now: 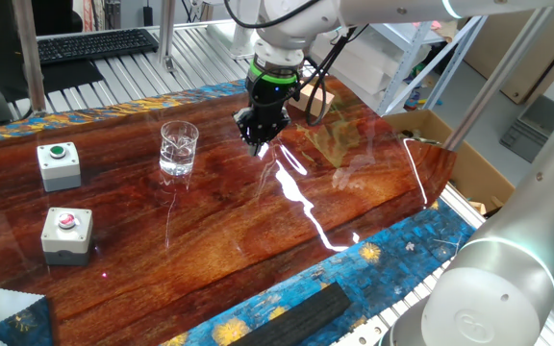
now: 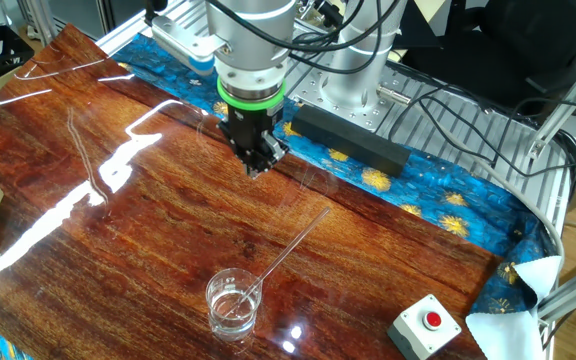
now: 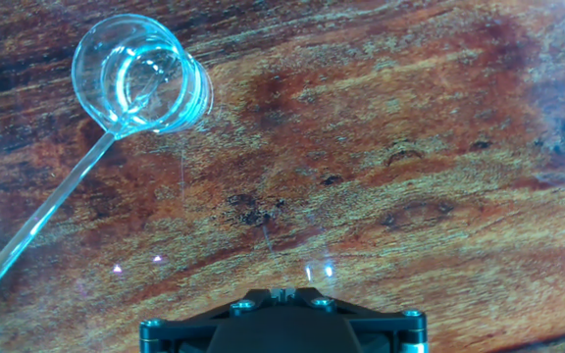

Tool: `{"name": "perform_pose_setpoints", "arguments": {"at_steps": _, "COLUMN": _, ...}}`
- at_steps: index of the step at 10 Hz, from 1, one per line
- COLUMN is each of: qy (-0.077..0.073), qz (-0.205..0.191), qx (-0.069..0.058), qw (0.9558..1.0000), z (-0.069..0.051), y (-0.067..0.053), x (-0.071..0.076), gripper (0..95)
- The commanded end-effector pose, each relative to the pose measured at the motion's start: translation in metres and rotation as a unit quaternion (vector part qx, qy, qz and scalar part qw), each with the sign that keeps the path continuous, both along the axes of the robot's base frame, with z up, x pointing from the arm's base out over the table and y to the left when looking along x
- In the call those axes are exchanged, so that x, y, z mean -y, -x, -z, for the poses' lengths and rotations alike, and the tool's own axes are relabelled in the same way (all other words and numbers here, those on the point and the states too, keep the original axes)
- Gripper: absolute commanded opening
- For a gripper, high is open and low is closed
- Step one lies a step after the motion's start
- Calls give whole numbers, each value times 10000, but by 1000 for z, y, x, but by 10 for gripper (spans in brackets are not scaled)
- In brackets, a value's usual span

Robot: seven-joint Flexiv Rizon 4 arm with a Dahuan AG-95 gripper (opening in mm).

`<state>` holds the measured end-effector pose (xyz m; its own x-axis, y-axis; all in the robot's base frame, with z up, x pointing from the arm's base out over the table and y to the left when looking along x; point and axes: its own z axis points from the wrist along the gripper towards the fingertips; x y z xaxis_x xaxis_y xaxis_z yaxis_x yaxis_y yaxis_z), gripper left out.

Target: Stir the beaker with a glass rod

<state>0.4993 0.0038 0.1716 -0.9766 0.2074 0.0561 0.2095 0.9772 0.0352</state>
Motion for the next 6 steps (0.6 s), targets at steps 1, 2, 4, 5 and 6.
{"name": "perform_pose_setpoints", "arguments": {"at_steps": 1, "qy": -7, "qz": 102, "qx": -35, "qw": 9999, "z": -4, "y": 2, "x": -6, "gripper": 0}}
{"name": "perform_pose_setpoints", "arguments": {"at_steps": 2, "qy": -9, "qz": 120, "qx": -39, "qw": 9999, "z": -4, "y": 2, "x": -8, "gripper": 0}}
{"name": "perform_pose_setpoints", "arguments": {"at_steps": 4, "qy": -21, "qz": 180, "qx": -30, "qw": 9998, "z": -8, "y": 4, "x": -14, "gripper": 0}}
{"name": "perform_pose_setpoints", "arguments": {"at_steps": 5, "qy": -34, "qz": 246, "qx": -34, "qw": 9997, "z": -10, "y": 6, "x": -19, "gripper": 0}}
{"name": "perform_pose_setpoints", "arguments": {"at_steps": 6, "qy": -28, "qz": 294, "qx": -36, "qw": 9996, "z": -13, "y": 8, "x": -25, "gripper": 0}}
